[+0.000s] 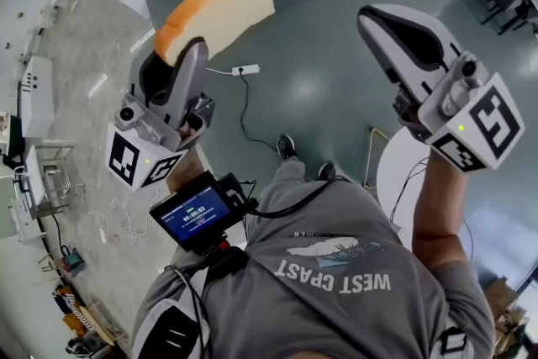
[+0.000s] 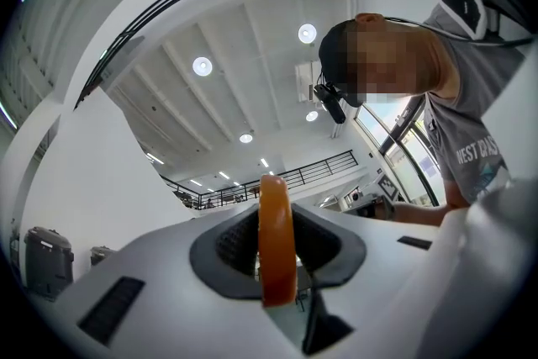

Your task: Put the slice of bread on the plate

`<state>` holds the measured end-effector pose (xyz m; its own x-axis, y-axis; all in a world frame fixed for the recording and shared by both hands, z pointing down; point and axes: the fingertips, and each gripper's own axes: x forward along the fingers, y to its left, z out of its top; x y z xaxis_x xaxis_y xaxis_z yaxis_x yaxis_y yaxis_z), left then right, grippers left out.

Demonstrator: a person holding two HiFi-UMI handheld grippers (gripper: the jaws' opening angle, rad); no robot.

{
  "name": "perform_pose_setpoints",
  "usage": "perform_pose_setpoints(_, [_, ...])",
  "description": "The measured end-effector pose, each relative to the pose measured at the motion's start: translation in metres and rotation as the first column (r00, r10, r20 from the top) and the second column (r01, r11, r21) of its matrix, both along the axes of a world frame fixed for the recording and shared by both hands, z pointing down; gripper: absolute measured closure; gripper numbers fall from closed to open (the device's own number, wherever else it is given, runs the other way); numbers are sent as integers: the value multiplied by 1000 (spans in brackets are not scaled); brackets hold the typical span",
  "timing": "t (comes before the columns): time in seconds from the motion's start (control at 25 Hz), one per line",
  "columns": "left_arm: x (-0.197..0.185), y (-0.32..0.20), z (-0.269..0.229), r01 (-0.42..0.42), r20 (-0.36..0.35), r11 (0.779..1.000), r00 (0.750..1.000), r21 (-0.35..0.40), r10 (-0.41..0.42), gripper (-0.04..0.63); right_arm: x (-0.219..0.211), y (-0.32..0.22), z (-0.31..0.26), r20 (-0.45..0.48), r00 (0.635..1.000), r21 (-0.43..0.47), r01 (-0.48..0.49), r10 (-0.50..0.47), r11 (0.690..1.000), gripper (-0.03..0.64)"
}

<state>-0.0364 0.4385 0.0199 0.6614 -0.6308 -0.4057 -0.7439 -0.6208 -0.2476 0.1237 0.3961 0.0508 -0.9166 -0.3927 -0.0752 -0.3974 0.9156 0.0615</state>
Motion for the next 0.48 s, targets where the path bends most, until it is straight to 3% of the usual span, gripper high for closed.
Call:
perform_pose_setpoints(0.12, [-5,-6,20,-12,-5,1000,1000,-20,12,499,-4,-2,18,10,1000,-10,-16,16,1000,611])
perform_pose_setpoints(0.28, [-49,-81,55,-21,-7,999,1000,-45,21,499,-48,-75,50,20,999,-24,-27,27,999,611])
perform_pose_setpoints(0.48, [-78,-106,54,-47,-8,998,999,-49,47,499,-78,-99,51,15,999,-32,-43,44,999,611])
